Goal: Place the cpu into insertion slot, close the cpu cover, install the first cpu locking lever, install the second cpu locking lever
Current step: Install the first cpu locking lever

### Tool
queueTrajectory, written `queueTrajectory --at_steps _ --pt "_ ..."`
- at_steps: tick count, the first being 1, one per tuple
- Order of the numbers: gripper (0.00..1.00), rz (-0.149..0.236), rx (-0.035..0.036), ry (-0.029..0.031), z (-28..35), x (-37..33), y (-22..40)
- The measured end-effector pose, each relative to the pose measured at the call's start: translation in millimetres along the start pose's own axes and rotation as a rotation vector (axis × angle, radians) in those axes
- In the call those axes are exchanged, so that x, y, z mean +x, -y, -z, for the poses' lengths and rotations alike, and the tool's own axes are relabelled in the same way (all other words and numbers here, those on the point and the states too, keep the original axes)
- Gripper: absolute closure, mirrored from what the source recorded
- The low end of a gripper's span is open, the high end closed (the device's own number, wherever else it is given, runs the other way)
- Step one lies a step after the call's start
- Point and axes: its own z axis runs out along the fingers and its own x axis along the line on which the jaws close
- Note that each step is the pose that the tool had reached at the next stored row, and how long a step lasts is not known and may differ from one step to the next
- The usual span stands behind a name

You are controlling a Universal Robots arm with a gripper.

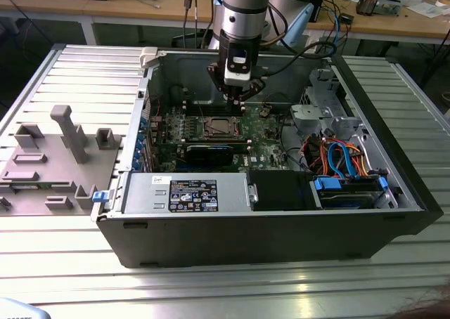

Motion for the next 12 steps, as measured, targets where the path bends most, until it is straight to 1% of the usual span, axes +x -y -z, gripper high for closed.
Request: queueTrajectory --at_steps 12 --pt "0.89 0.034 -0.0003 0.0008 0.0 0.0 0.0"
